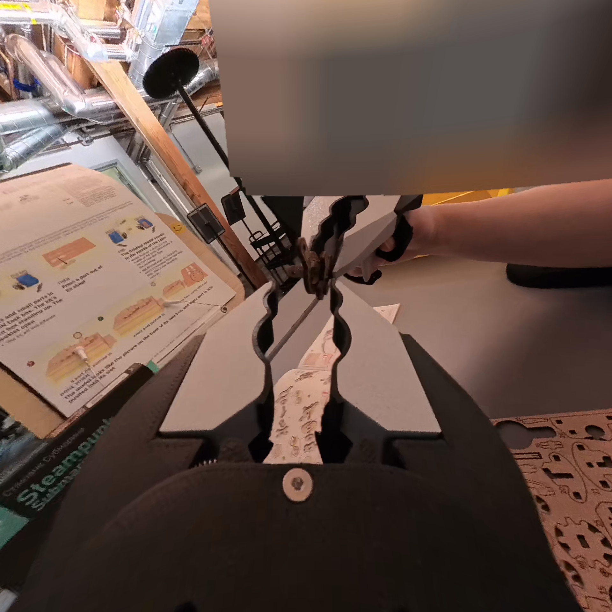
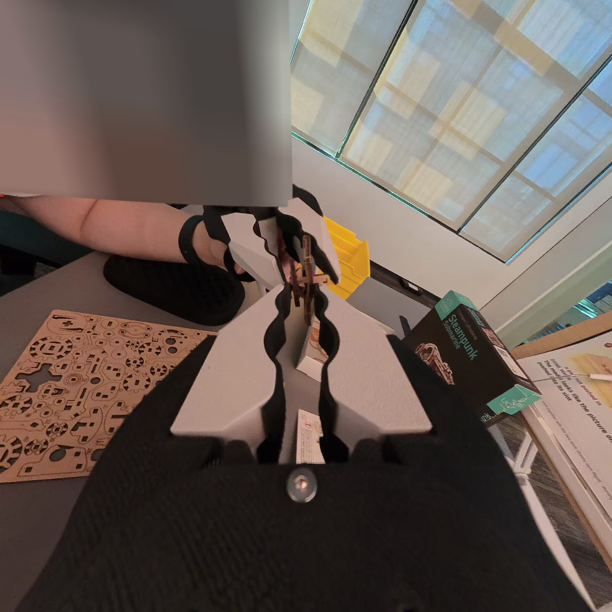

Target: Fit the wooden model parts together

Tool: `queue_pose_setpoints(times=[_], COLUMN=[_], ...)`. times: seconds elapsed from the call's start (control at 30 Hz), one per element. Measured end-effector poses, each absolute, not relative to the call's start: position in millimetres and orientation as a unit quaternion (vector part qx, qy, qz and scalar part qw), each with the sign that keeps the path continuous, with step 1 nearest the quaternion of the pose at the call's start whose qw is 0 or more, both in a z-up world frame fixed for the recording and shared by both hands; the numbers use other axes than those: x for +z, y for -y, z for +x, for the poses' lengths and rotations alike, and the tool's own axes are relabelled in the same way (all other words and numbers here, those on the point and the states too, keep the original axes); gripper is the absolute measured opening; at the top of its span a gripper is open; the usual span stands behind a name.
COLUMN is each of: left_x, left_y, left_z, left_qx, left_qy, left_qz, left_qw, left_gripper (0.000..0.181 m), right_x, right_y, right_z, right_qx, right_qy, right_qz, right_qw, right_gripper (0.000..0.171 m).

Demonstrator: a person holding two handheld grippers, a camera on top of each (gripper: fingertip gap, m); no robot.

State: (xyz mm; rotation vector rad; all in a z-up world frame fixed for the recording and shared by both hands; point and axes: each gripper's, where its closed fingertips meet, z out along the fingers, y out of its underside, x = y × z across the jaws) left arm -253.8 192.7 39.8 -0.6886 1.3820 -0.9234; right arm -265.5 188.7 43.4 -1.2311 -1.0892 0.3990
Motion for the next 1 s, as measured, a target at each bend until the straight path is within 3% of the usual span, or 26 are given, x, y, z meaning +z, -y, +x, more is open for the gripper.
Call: queue_pose_setpoints(times=[0.3, 0.53, 0.63, 0.8, 1.0], left_x=[39, 37, 37, 35, 22], left_y=[-183, -173, -172, -176, -194], left_z=[-259, -257, -259, -258, -251], left_qx=[-0.485, -0.456, -0.436, -0.381, -0.186], left_qy=[-0.602, -0.614, -0.618, -0.622, -0.636], left_qz=[-0.292, -0.266, -0.249, -0.232, -0.188], left_qw=[0.563, 0.587, 0.605, 0.643, 0.725], left_gripper=[0.026, 0.021, 0.011, 0.011, 0.011], right_x=[50, 47, 46, 43, 41], right_y=[-181, -175, -175, -180, -182], right_z=[-268, -275, -277, -274, -264], right_qx=[0.229, 0.207, 0.198, 0.175, 0.128], right_qy=[0.476, 0.504, 0.511, 0.512, 0.525], right_qz=[-0.528, -0.501, -0.494, -0.504, -0.527], right_qw=[0.666, 0.672, 0.674, 0.673, 0.656], right_gripper=[0.012, 0.012, 0.012, 0.017, 0.029])
